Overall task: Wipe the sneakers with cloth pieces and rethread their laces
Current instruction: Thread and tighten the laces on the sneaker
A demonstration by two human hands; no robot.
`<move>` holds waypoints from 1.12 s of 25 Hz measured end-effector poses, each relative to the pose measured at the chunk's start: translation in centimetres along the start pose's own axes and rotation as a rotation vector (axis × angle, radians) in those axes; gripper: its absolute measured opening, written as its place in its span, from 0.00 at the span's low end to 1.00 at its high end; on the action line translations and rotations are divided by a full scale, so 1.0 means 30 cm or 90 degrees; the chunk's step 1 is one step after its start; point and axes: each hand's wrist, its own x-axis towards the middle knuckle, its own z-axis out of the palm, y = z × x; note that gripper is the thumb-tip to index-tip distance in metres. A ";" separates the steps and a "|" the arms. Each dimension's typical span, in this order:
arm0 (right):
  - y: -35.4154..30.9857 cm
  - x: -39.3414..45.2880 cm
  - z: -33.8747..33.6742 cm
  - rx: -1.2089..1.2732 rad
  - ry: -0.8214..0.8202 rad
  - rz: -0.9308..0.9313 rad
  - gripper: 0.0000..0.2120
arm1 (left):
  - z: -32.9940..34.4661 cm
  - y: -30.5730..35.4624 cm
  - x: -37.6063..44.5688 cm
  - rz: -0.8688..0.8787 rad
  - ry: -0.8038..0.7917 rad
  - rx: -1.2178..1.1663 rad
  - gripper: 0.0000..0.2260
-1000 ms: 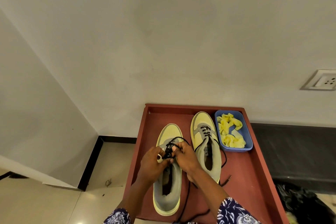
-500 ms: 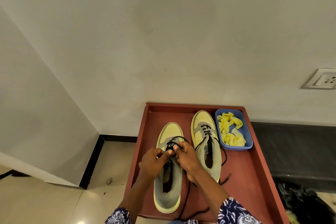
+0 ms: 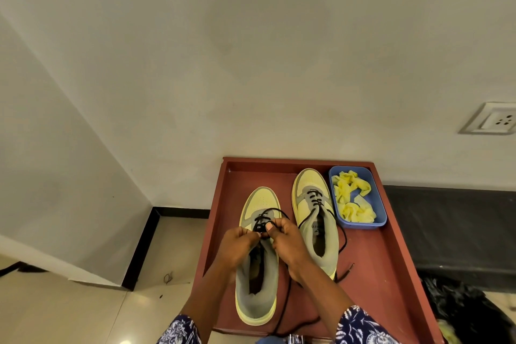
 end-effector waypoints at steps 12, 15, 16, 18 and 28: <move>0.005 -0.013 -0.026 -0.059 0.089 0.030 0.06 | -0.043 -0.059 0.007 0.088 0.202 0.154 0.07; 0.026 0.006 -0.028 -0.149 0.136 0.010 0.07 | -0.054 -0.068 0.003 0.082 0.272 0.243 0.05; 0.029 0.010 -0.028 -0.176 0.143 0.002 0.07 | -0.062 -0.071 0.003 0.093 0.279 0.276 0.05; 0.033 0.014 -0.033 -0.227 0.144 -0.015 0.07 | -0.081 -0.077 0.002 0.135 0.286 0.360 0.05; 0.002 0.007 -0.074 -0.446 -0.055 -0.194 0.14 | -0.113 -0.074 0.011 0.163 -0.003 0.100 0.05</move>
